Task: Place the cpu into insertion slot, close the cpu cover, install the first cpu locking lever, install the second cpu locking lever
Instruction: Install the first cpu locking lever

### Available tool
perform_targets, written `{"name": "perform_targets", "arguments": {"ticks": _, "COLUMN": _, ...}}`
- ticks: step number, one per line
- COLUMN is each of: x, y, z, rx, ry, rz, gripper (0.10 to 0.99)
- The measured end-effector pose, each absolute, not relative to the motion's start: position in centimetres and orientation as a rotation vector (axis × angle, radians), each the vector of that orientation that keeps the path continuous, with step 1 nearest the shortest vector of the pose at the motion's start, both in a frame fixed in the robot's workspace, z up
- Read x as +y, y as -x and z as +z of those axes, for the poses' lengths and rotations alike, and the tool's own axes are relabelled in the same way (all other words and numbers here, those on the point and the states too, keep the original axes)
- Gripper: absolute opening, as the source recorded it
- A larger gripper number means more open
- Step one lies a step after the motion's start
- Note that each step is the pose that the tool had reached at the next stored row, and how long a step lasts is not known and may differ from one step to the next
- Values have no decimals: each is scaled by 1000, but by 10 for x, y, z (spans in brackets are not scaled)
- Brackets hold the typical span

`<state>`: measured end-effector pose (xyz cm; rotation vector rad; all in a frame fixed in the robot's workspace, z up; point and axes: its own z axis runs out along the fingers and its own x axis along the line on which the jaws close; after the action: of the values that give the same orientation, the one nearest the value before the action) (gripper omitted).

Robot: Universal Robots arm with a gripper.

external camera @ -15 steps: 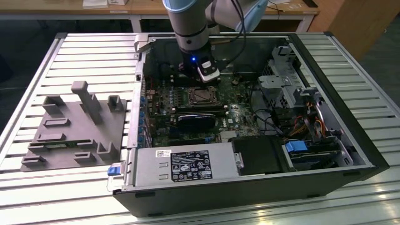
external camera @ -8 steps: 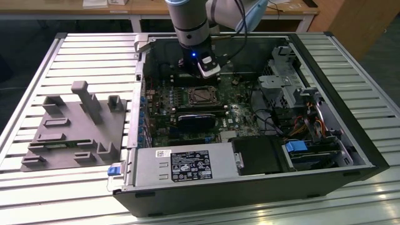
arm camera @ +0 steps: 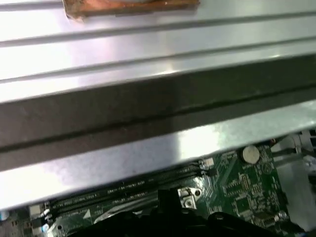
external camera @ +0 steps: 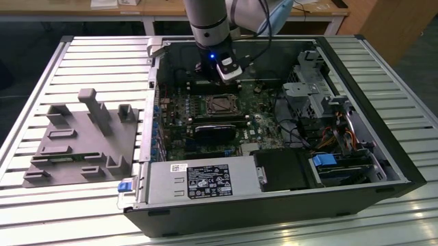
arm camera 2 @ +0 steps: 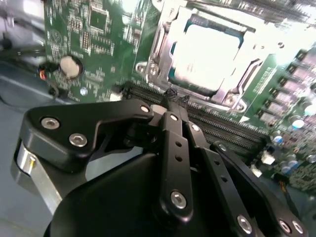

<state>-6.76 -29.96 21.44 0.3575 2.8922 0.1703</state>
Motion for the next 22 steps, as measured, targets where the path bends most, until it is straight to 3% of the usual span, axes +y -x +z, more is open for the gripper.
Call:
{"name": "perform_targets", "arguments": {"ticks": 6, "x": -300, "y": 67, "z": 215, "rx": 2885, "ry": -374, "rz": 66, "gripper": 102}}
{"name": "perform_targets", "arguments": {"ticks": 22, "x": -306, "y": 63, "z": 215, "rx": 2965, "ry": -389, "rz": 51, "gripper": 102}}
